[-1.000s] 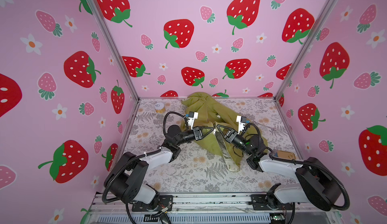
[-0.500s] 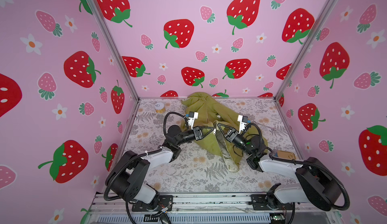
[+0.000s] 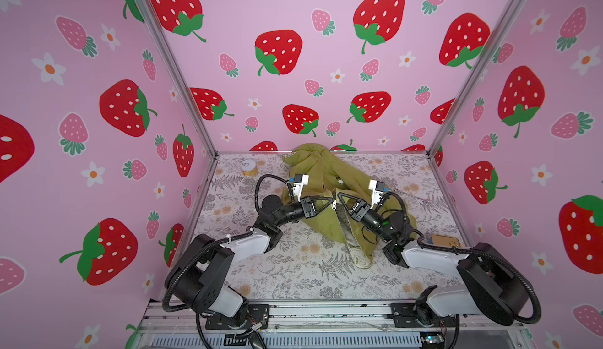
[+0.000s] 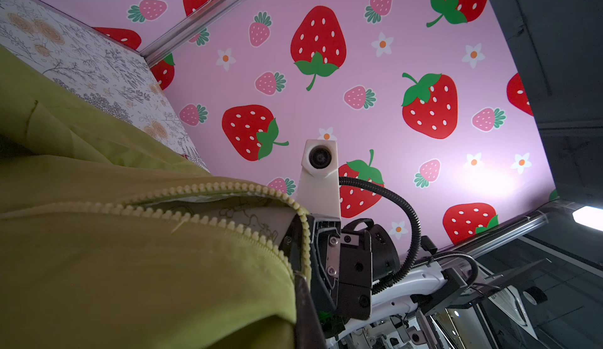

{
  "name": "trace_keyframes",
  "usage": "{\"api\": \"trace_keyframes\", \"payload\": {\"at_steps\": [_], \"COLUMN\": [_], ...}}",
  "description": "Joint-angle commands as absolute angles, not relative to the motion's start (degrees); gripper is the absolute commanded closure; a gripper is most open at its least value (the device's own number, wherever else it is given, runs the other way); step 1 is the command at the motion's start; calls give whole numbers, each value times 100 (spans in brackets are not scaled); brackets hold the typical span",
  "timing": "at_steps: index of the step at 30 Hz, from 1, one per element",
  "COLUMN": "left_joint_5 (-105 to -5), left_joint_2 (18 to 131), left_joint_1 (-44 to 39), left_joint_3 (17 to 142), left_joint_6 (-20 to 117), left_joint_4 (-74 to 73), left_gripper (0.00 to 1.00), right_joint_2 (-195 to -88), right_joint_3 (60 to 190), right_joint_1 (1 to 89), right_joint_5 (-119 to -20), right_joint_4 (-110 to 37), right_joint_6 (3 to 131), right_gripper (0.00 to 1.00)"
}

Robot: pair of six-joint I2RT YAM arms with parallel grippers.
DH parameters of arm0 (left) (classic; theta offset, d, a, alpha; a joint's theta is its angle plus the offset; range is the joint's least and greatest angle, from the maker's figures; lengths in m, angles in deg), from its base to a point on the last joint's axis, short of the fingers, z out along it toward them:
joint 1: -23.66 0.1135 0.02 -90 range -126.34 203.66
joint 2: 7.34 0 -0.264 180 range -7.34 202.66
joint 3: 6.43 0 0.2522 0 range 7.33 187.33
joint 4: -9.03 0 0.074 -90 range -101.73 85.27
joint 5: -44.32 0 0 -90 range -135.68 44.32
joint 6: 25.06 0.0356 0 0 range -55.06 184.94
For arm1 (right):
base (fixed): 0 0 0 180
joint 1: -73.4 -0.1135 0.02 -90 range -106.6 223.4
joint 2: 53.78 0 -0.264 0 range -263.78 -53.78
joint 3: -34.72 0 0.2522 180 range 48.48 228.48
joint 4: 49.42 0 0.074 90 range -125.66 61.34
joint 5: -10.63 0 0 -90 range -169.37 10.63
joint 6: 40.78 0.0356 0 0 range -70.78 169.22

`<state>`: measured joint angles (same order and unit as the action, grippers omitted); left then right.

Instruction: Zip up the jacket

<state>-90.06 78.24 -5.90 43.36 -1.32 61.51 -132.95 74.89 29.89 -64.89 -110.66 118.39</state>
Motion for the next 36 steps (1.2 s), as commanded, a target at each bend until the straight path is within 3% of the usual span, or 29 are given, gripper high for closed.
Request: {"api": "trace_keyframes", "payload": {"at_steps": [1, 36], "left_joint_5": [-9051, -9047], "left_joint_2": [7807, 7862], "left_joint_1": [-587, -587], "left_joint_3": [4336, 4280], "left_joint_6": [-216, -327], "left_joint_4": [6638, 6865], "left_gripper": [100, 100], "right_joint_2": [-13299, -13343], "right_joint_3": [7635, 7722], "right_joint_1": [2947, 2852], "right_joint_5": [-6617, -6891], "right_joint_4": [-11476, -11412], "right_joint_6": [11904, 11896], "right_gripper": [100, 100]}}
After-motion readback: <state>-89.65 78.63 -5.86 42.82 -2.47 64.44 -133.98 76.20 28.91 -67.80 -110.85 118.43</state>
